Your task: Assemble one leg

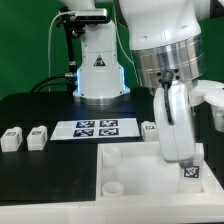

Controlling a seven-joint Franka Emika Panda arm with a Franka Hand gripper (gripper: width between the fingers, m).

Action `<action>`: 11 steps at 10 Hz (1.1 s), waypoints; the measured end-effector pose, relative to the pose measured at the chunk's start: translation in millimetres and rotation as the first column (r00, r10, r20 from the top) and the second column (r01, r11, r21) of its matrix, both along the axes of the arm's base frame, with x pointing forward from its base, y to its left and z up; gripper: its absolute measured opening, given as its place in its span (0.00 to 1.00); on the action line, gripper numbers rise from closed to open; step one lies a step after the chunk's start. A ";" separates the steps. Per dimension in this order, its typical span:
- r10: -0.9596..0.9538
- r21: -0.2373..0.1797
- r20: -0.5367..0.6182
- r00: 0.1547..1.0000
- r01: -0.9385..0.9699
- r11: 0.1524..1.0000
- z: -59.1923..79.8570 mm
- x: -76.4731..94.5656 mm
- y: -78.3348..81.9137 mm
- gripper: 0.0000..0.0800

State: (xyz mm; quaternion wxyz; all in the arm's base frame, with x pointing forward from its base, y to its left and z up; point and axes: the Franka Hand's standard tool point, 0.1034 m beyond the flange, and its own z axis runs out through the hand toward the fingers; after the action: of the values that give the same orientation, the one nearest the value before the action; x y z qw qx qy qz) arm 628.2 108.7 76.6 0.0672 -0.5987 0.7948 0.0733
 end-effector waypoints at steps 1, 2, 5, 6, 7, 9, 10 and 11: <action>-0.088 -0.008 -0.016 0.996 0.088 0.996 0.5 0.4 -0.1 0.37; -0.088 -0.018 -0.014 0.996 0.087 0.996 0.8 0.5 -0.4 0.37; -0.065 -0.017 -0.014 0.998 0.065 0.998 -0.5 -1.0 1.2 0.64; -0.052 -0.016 -0.010 0.999 0.052 0.999 1.5 -1.6 5.2 0.64; -0.028 -0.014 -0.003 1.000 0.028 1.000 7.3 -3.2 9.3 0.77; 0.026 -0.006 0.010 1.000 -0.026 1.000 24.2 -7.2 16.0 0.80; 0.048 0.001 0.010 0.999 -0.048 0.999 34.9 -8.2 20.1 0.81; 0.052 0.002 0.018 0.998 -0.052 0.999 39.6 -6.9 22.4 0.81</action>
Offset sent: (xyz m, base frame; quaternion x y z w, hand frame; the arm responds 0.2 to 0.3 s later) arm 0.0000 0.0000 0.0000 0.0000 0.0000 0.0000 1.0000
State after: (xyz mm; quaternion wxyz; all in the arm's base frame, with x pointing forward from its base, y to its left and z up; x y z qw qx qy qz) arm 621.2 131.1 116.2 0.0731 -0.6196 0.7783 0.0708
